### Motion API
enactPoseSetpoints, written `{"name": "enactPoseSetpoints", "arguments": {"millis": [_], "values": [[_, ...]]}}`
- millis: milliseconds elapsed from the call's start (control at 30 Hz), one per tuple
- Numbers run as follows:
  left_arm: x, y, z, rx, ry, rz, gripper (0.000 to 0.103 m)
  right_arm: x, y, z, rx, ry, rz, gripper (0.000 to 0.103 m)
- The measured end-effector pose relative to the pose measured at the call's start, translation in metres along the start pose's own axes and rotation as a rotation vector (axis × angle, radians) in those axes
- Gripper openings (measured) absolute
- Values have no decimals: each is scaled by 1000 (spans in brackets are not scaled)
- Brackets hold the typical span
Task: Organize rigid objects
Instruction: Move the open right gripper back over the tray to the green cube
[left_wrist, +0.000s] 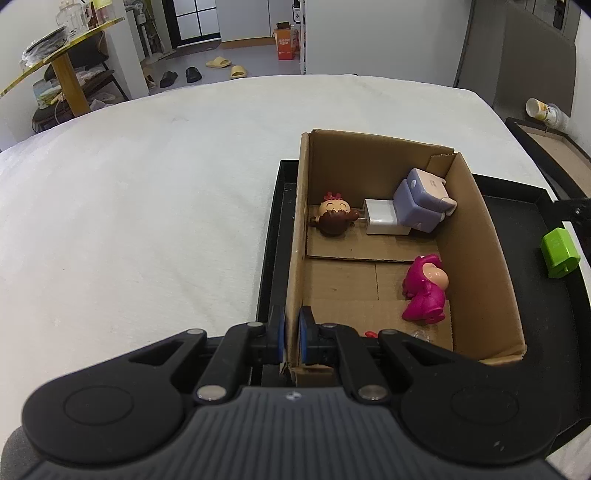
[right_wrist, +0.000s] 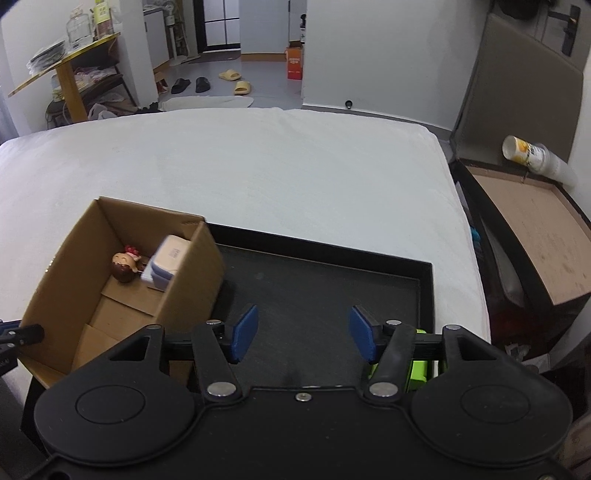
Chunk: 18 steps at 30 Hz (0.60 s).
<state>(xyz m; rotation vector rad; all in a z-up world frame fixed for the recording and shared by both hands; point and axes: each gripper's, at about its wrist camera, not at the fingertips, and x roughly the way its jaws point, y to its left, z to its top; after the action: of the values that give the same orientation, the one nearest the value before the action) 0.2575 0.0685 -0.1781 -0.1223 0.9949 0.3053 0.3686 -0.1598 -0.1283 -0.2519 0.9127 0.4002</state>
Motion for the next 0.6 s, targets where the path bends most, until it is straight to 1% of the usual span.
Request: {"name": "enactPoseSetpoints", "arguments": {"millis": [600], "values": [[-1,-21,-4,71,-16,106,8,14,-68,-26,113,-7,-8,56]]}}
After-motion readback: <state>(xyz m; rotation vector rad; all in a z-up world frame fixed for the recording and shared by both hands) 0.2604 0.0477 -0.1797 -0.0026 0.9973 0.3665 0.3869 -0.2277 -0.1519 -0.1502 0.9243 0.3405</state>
